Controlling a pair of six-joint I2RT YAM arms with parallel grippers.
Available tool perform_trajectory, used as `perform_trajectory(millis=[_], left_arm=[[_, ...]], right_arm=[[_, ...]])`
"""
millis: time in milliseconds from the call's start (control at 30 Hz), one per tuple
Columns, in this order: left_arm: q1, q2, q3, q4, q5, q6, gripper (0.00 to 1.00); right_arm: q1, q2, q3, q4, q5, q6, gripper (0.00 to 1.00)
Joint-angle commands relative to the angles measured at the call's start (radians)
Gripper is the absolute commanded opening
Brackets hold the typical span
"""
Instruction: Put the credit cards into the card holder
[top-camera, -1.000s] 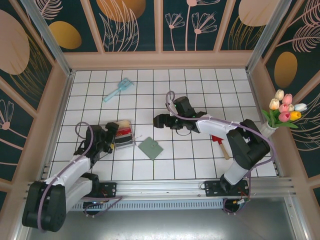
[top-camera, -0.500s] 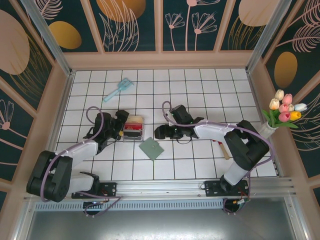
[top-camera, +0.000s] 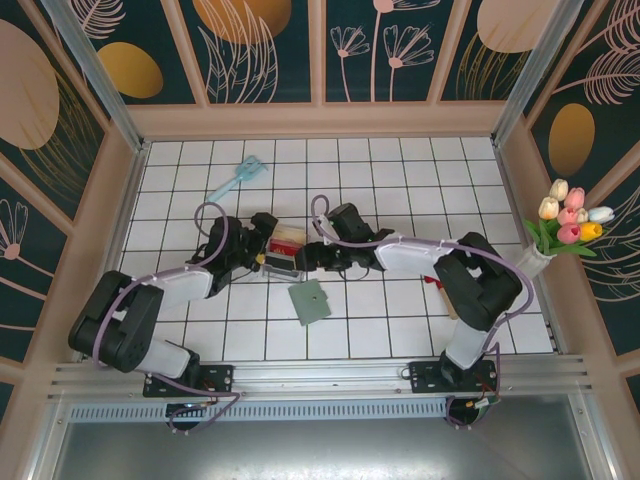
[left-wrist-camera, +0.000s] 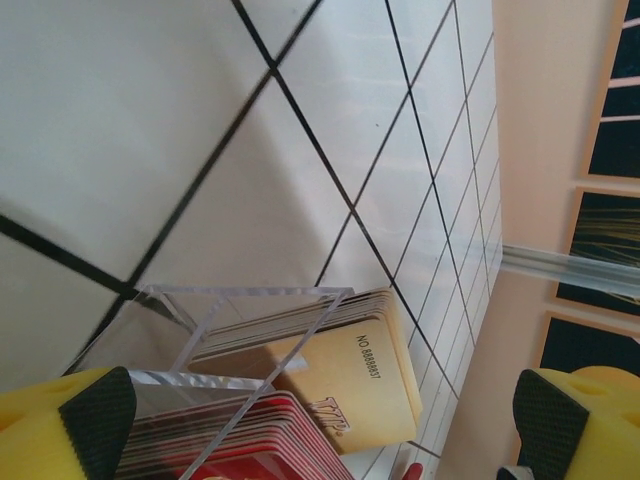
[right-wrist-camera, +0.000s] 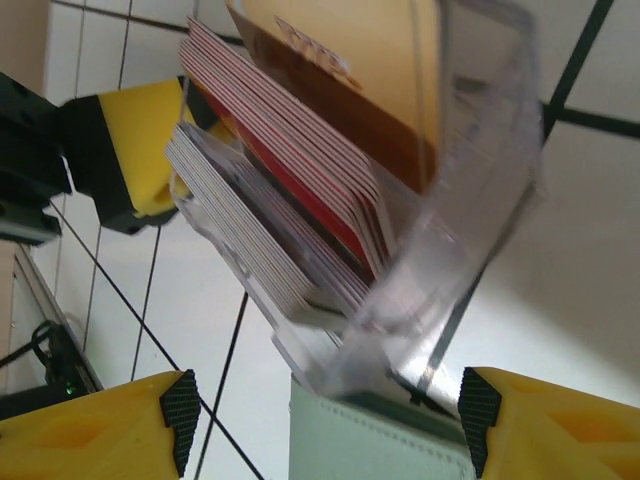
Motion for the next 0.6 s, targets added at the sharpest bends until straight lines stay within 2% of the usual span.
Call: perform_trajectory(millis=[0,167,533,567], left_arm=[[-0.019,0.033,0.048,0.092,0.021,-0.030,0.99],[-0.050,0.109,0.111,0.128,0.042,-0.038,0.98],[-0.152,0.324,0.302,0.208,0.086,-0.057,0.98],[-0.157,0.329,0.311,0.204,0.079,-0.059,0.98]], right_arm=[[-0.040,0.023,0.013,0.128,-0.084,0.086,0.72],[-0.091,0.045,0.004,0.215,-0.128,0.140,0.72],[-0.194,0.023,0.002,0.132,-0.075,0.069,0.72],[-0.228,0.017,0.003,0.118,-0.074,0.061,0.72]])
